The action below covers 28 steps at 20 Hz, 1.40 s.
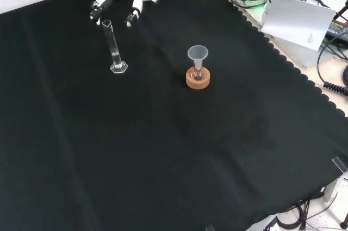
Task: Pick up the graduated cylinder.
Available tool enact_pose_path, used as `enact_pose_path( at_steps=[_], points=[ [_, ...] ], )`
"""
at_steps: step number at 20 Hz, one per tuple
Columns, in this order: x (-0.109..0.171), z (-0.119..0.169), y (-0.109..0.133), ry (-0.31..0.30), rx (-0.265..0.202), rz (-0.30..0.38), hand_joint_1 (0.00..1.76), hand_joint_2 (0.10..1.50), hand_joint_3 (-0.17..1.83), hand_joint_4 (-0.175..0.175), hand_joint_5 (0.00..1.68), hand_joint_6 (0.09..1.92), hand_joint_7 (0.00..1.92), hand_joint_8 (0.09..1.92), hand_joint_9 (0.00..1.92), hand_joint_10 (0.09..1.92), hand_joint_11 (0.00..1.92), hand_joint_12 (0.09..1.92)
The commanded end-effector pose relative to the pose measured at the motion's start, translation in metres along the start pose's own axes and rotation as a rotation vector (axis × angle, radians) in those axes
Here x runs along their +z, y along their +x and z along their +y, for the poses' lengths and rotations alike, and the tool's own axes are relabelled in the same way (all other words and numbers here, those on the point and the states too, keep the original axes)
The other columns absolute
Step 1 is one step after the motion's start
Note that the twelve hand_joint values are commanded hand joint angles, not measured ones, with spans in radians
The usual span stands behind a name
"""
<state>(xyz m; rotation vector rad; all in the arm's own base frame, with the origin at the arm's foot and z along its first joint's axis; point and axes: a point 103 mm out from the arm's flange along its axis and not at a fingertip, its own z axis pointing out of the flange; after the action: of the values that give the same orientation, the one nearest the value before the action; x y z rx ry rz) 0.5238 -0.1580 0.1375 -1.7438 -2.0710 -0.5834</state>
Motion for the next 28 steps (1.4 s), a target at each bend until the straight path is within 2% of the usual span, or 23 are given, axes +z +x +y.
enact_pose_path(
  at_steps=[1,7,15,21,24,28],
  points=[
    [0.021,0.007,-0.003,-0.016,-0.025,0.097,0.87,0.72,0.52,-0.044,0.39,0.09,0.35,0.63,0.62,0.55,0.39,1.31],
    [0.035,0.014,-0.004,-0.035,-0.047,0.148,0.89,0.69,0.57,-0.044,0.45,0.09,0.46,0.63,0.67,0.54,0.40,1.31],
    [0.040,0.023,-0.005,-0.064,-0.108,0.252,0.92,0.65,0.61,-0.036,0.50,0.09,0.45,0.62,0.67,0.52,0.42,1.29],
    [0.049,0.026,-0.009,-0.055,-0.116,0.287,0.93,0.64,0.62,-0.033,0.51,0.09,0.44,0.61,0.65,0.51,0.41,1.29],
    [0.055,0.027,-0.010,-0.056,-0.119,0.336,0.93,0.64,0.63,-0.032,0.51,0.09,0.45,0.62,0.66,0.52,0.41,1.29],
    [0.062,0.027,-0.009,-0.048,-0.131,0.358,0.93,0.63,0.63,-0.030,0.52,0.09,0.45,0.62,0.66,0.52,0.41,1.29]
  ],
)
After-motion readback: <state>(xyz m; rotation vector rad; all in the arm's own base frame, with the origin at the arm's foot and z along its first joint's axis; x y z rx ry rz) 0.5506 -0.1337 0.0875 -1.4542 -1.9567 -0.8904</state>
